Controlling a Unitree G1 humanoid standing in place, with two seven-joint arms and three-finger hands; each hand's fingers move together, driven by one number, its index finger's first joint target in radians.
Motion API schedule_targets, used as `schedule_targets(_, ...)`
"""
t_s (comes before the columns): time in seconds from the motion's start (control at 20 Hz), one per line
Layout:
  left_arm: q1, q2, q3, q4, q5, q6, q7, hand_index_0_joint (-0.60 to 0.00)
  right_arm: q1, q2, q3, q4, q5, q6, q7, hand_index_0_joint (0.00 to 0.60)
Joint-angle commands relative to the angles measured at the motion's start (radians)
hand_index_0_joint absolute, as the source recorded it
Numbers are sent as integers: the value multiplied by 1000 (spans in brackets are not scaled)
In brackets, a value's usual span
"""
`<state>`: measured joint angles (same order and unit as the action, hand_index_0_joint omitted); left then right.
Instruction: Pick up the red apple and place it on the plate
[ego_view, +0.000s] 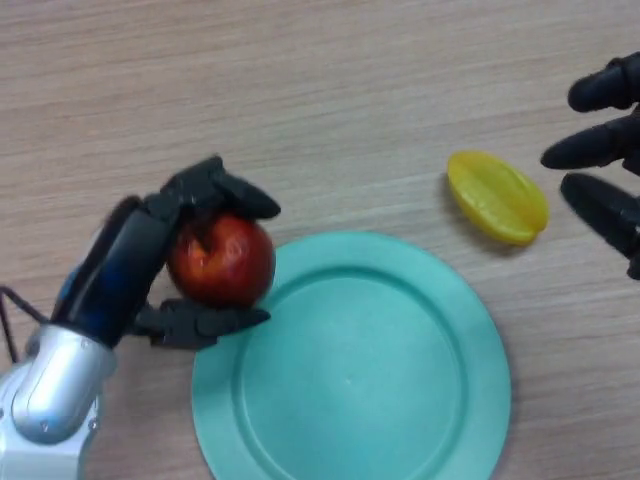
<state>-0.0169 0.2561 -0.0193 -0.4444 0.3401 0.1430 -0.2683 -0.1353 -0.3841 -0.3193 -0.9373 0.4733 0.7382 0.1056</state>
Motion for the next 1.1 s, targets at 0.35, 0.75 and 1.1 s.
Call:
schedule_targets(0.35, 202, -12, -92, -197, 28, -116, -26, -600, -46, -25, -23, -50, 21, -83, -25, 0)
schedule_targets(0.75, 115, -26, -20, -303, -143, -97, -24, 0, -87, -39, 8, -24, -13, -73, -33, 0)
schedule_targets(1.1, 67, -31, 124, -455, -312, 91, -25, 0, -115, -27, 18, -2, -11, -78, -50, 0)
